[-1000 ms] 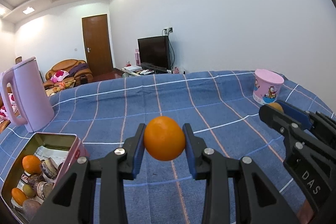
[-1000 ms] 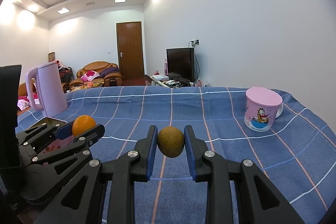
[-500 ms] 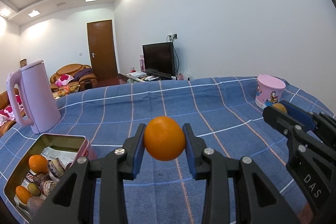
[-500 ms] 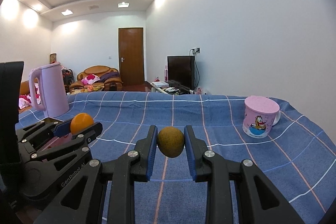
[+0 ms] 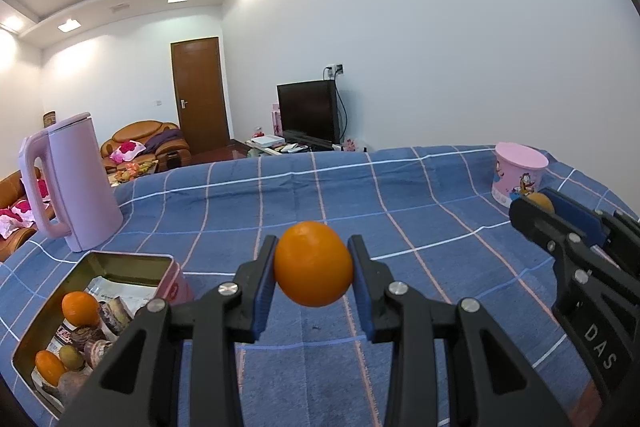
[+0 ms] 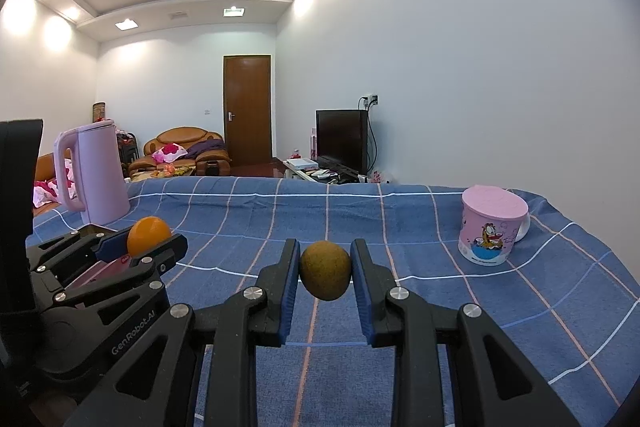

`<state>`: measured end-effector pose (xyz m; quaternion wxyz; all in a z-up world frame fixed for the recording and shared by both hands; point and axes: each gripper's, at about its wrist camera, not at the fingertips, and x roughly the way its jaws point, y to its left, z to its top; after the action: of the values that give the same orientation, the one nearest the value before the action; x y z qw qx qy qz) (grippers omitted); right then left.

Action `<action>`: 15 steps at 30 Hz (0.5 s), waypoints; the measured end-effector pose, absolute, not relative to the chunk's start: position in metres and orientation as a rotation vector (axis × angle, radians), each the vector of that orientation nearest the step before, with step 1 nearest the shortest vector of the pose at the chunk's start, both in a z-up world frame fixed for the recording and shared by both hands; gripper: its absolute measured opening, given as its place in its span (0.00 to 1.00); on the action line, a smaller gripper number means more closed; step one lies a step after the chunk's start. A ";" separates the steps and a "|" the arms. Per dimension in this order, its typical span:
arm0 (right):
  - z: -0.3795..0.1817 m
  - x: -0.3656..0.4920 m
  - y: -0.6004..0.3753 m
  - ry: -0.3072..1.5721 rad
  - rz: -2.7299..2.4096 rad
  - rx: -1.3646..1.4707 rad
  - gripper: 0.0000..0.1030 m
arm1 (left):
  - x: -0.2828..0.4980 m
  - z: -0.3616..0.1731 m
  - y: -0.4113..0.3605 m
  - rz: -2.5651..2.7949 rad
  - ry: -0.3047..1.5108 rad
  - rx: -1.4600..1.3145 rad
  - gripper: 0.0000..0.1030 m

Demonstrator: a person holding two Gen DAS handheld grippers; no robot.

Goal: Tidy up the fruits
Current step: 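Lift the orange with left gripper while right lifts the olive-green fruit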

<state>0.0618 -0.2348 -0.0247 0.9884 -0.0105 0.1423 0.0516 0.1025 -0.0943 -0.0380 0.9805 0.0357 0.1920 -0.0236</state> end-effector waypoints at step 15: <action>-0.025 0.059 -0.223 0.290 0.134 -0.037 0.27 | 0.094 -0.040 -0.079 -0.049 0.432 0.048 0.35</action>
<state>0.0591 -0.2230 -0.0248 0.9871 -0.0186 0.1441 0.0667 0.0935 -0.0794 -0.0400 0.9762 0.0240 0.2141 -0.0241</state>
